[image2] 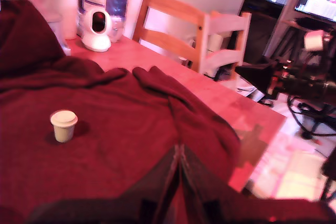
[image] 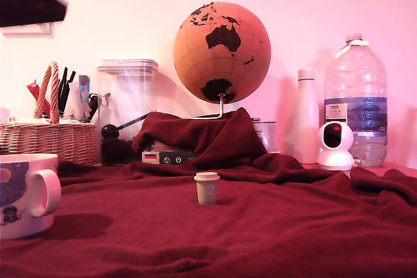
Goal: Pick up the coffee capsules on the table and drop them inside the coffee cup
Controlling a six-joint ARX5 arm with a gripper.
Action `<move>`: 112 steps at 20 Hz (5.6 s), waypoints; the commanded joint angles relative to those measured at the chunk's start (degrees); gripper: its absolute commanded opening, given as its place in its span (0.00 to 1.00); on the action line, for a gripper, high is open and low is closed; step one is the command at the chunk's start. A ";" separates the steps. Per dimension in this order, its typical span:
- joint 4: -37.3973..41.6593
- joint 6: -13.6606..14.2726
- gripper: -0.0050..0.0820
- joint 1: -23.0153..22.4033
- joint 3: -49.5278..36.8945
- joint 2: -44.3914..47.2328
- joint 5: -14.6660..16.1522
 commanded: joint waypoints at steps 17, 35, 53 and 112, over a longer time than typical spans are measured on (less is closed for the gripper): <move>20.44 -12.81 0.03 -12.87 -0.15 25.92 -23.02; 35.76 -14.05 0.82 -12.81 -0.13 42.99 -30.40; 55.58 -11.02 0.82 -10.05 3.19 67.28 -35.78; 48.33 -10.19 0.81 6.25 30.99 94.29 -17.55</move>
